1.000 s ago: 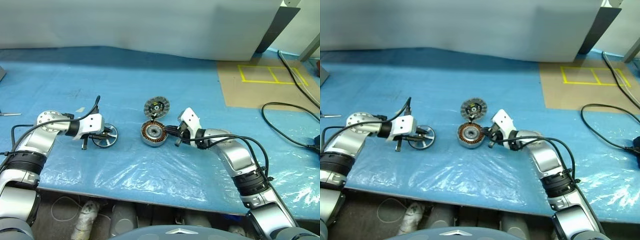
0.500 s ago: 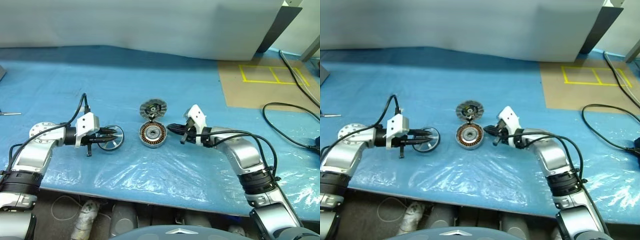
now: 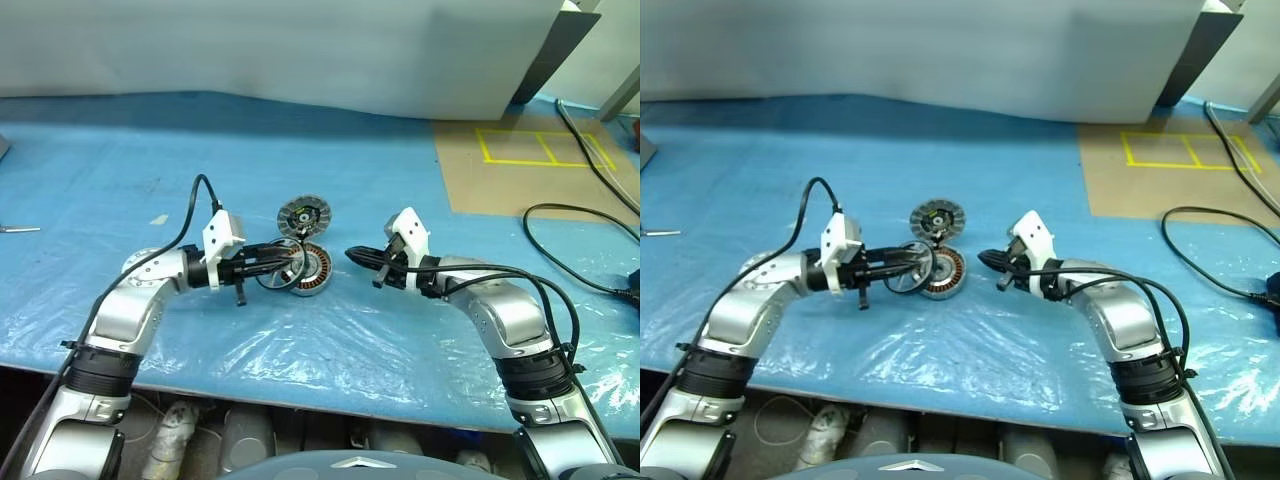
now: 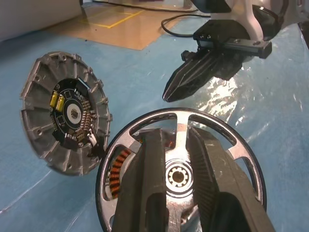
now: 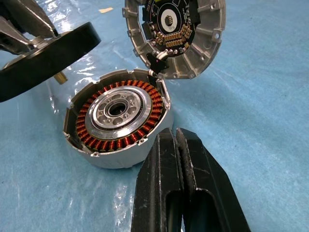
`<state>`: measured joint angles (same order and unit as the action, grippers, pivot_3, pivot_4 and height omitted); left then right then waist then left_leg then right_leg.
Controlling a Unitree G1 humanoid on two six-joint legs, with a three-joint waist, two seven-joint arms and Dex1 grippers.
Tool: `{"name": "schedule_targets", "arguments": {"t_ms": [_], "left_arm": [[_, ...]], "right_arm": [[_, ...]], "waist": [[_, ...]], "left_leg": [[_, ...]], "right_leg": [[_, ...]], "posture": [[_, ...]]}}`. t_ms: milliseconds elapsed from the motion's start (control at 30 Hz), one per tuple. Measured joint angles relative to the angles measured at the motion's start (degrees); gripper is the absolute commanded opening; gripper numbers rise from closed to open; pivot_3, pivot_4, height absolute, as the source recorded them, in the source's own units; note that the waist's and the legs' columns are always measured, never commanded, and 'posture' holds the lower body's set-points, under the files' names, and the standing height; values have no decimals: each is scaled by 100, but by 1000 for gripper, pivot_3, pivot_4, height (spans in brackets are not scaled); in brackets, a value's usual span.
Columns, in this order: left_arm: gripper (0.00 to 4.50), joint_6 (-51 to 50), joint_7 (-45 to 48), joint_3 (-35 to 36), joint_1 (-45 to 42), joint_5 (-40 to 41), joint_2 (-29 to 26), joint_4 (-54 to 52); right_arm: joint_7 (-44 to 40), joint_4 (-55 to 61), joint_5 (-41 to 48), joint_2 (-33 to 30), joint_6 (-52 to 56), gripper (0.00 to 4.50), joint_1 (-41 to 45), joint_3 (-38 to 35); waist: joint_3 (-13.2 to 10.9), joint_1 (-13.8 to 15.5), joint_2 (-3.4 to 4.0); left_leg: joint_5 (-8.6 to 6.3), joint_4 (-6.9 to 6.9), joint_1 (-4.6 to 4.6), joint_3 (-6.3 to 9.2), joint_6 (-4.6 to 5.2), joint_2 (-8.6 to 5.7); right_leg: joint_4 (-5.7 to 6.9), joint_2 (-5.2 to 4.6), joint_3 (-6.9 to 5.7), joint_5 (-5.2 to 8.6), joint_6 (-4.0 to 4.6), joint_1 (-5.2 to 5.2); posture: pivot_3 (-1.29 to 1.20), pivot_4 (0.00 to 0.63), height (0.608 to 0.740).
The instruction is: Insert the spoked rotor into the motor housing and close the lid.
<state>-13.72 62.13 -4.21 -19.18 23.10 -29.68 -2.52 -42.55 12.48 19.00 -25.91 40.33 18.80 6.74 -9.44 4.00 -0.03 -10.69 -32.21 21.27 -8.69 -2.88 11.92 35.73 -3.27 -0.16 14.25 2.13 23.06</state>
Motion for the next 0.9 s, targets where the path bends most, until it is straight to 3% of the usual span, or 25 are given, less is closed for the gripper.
{"name": "schedule_targets", "arguments": {"t_ms": [300,900], "left_arm": [[398,84,-219,-179,-325,-206,523,542],[398,511,-207,-346,-327,-636,657,989]], "right_arm": [[242,131,-6,-42,9,0,-214,23],[418,162,-38,-61,-1,0,-303,72]], "waist": [[0,0,0],[0,5,0]], "left_leg": [[0,0,1,1,0,-1],[0,-1,0,2,0,-3]], "right_leg": [[-2,-2,0,-1,-2,-1],[-1,-4,0,-1,-2,-2]], "posture": [[0,150,740],[0,150,740]]}}
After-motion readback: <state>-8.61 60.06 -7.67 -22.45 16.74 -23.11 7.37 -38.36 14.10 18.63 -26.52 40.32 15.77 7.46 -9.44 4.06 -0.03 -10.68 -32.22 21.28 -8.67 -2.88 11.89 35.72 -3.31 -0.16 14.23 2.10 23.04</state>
